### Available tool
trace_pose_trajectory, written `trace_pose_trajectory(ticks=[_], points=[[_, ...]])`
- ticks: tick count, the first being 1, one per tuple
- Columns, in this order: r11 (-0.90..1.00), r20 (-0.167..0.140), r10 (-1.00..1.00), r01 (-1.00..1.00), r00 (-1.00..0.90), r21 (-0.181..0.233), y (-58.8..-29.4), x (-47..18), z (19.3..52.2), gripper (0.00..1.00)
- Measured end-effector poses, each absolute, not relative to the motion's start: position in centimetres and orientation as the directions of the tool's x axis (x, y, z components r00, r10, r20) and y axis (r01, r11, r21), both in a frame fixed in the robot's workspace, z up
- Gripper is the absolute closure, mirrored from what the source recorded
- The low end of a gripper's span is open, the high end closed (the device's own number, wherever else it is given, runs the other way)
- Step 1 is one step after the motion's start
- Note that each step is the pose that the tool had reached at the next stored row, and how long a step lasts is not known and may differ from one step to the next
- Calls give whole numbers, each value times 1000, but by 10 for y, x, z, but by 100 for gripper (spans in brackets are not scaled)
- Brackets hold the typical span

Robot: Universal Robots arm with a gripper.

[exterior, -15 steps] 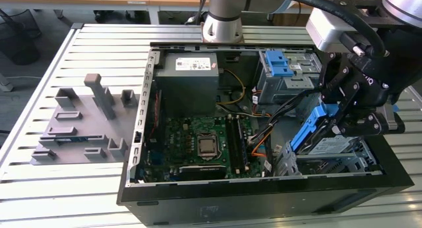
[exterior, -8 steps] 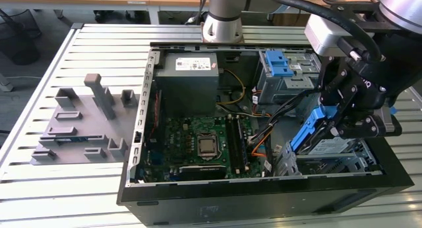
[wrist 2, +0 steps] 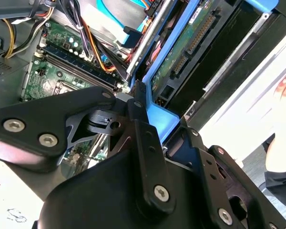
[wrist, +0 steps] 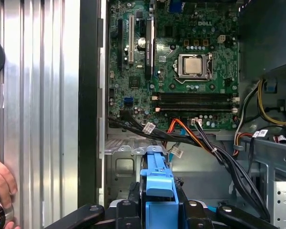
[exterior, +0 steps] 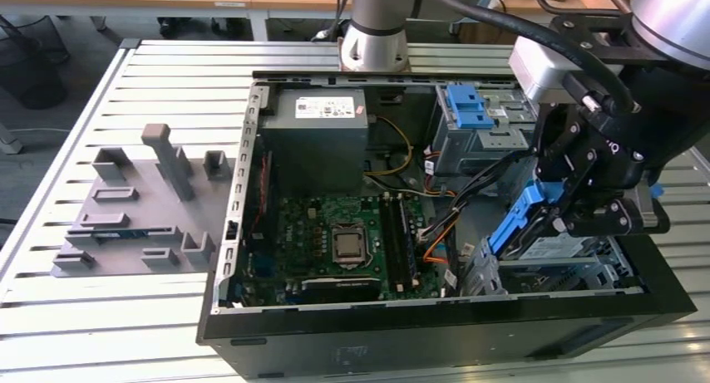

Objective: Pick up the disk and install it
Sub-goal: 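Insert the disk into the insertion slot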

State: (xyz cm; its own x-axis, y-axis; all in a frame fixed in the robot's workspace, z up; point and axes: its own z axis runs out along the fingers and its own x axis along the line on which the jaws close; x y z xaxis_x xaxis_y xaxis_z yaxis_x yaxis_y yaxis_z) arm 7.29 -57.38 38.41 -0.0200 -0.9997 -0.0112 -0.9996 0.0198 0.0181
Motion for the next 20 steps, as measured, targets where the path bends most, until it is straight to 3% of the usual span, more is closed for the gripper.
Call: trace_pose_trajectory(ticks=[20], points=[[20,-11,-1000,-1000,-21,18,-574,73,377,64]])
